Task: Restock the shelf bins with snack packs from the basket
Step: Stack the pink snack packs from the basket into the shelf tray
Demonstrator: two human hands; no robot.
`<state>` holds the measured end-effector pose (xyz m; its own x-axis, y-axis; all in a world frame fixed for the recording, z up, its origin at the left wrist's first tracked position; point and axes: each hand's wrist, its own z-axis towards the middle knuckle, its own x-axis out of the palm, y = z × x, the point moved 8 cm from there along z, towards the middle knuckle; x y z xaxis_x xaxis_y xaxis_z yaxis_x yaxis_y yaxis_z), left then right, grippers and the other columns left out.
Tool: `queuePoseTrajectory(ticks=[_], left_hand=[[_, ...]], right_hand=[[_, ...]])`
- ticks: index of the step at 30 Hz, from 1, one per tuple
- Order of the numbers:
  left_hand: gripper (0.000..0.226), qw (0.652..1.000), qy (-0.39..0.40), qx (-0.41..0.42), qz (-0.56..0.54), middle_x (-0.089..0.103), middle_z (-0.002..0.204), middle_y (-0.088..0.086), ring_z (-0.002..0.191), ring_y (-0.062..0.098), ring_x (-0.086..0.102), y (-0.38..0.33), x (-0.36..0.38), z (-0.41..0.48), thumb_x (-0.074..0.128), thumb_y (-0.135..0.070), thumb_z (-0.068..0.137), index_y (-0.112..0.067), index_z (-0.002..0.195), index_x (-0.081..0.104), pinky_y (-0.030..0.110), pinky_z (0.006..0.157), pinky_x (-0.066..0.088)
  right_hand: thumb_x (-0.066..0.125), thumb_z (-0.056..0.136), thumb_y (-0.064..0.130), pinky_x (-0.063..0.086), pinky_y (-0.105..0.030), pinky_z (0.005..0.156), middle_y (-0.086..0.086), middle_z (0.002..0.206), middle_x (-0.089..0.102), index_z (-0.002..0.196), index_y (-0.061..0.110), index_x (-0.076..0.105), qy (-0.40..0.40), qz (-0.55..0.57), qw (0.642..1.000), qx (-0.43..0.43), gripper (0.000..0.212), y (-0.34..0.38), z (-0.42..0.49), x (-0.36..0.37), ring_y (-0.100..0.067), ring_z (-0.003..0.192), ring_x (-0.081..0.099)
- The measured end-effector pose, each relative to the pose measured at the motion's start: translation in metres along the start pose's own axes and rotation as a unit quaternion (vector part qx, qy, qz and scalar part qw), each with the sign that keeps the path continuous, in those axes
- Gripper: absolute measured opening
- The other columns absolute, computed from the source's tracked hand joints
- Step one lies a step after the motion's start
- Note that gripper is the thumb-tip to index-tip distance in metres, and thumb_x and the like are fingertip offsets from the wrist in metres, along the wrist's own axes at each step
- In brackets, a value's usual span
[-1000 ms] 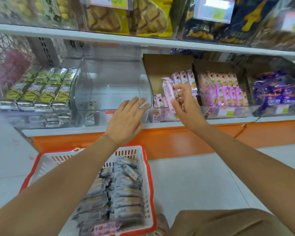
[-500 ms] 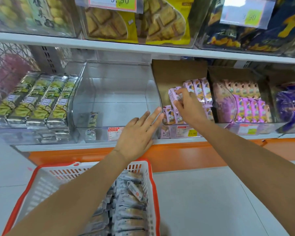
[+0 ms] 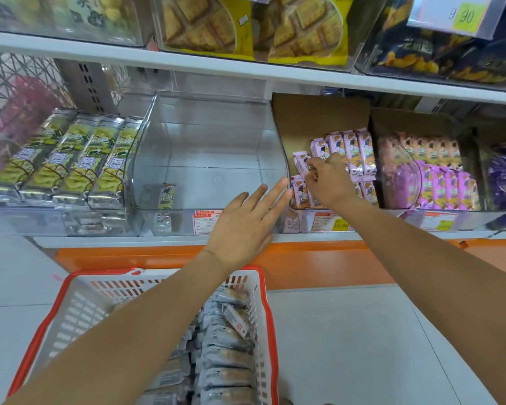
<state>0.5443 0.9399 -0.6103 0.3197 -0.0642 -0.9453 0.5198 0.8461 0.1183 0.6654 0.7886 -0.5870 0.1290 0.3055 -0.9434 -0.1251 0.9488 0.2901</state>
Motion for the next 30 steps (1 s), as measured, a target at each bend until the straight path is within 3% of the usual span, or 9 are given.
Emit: queuePoseTrajectory(ticks=[5, 11, 15, 18, 20, 24, 30], left_hand=[[0.076, 1.0, 0.012, -0.01, -0.021, -0.02, 0.158, 0.0, 0.15, 0.028, 0.013, -0.001, -0.006, -0.003, 0.044, -0.032, 0.099, -0.02, 0.157, -0.002, 0.042, 0.119, 0.021], [0.074, 0.999, 0.033, -0.021, -0.016, -0.013, 0.164, 0.003, 0.152, 0.026, 0.003, -0.001, -0.012, -0.008, 0.04, -0.028, 0.099, -0.024, 0.156, -0.006, 0.042, 0.121, 0.005], [0.072, 1.0, 0.025, -0.003, 0.008, 0.01, 0.164, 0.008, 0.15, 0.028, 0.013, 0.0, -0.012, -0.019, 0.048, -0.027, 0.093, -0.02, 0.157, 0.014, 0.042, 0.12, 0.002], [0.072, 0.999, 0.007, -0.002, 0.042, 0.036, 0.153, 0.014, 0.143, 0.033, 0.03, 0.003, -0.014, -0.037, 0.057, -0.028, 0.083, -0.013, 0.15, 0.036, 0.047, 0.12, 0.014], [0.07, 0.999, -0.017, -0.002, 0.049, 0.048, 0.138, 0.015, 0.129, 0.034, 0.039, 0.007, -0.015, -0.056, 0.064, -0.027, 0.076, -0.01, 0.142, 0.047, 0.048, 0.114, 0.021], [0.061, 0.998, -0.031, 0.008, 0.062, 0.053, 0.12, 0.014, 0.109, 0.033, 0.046, 0.022, -0.008, -0.101, 0.071, -0.022, 0.069, -0.008, 0.127, 0.057, 0.045, 0.097, 0.033], [0.059, 0.992, 0.086, -0.072, 0.055, 0.062, 0.115, 0.013, 0.106, 0.034, 0.056, 0.067, 0.044, -0.167, 0.078, -0.021, 0.064, -0.007, 0.12, 0.062, 0.044, 0.091, 0.039]], right_hand=[[0.066, 0.089, 0.021, 0.038, -0.043, 0.109, -0.018, 0.136, 0.034, 0.149, 0.015, 0.035, 0.034, 0.018, 0.999, 0.008, 0.067, -0.004, -0.013, 0.0, -0.034, 0.126, 0.041], [0.064, 0.09, 0.014, 0.044, -0.042, 0.104, -0.014, 0.141, 0.033, 0.147, 0.019, 0.039, 0.033, 0.049, 0.998, 0.038, 0.062, -0.005, -0.029, -0.01, -0.031, 0.123, 0.049], [0.057, 0.092, 0.013, 0.051, -0.042, 0.087, -0.013, 0.13, 0.046, 0.135, 0.013, 0.051, -0.041, 0.083, 0.996, 0.006, 0.043, 0.01, -0.049, -0.031, -0.028, 0.1, 0.059], [0.053, 0.094, 0.011, 0.047, -0.031, 0.068, 0.004, 0.098, 0.053, 0.119, 0.014, 0.058, -0.107, 0.154, 0.98, -0.065, 0.026, 0.044, -0.078, -0.047, -0.006, 0.072, 0.053], [0.052, 0.094, 0.01, 0.044, -0.028, 0.061, 0.009, 0.084, 0.052, 0.112, 0.015, 0.059, -0.119, 0.2, 0.967, -0.1, 0.02, 0.07, -0.103, -0.046, -0.004, 0.066, 0.051], [0.052, 0.091, 0.012, 0.046, -0.034, 0.065, 0.016, 0.077, 0.05, 0.106, 0.021, 0.058, -0.073, 0.245, 0.955, -0.148, 0.018, 0.113, -0.149, -0.007, -0.006, 0.061, 0.051], [0.052, 0.095, 0.015, 0.047, -0.036, 0.064, 0.006, 0.086, 0.054, 0.119, 0.021, 0.055, 0.115, 0.225, 0.951, -0.176, 0.025, 0.152, -0.211, 0.11, -0.01, 0.067, 0.05]])
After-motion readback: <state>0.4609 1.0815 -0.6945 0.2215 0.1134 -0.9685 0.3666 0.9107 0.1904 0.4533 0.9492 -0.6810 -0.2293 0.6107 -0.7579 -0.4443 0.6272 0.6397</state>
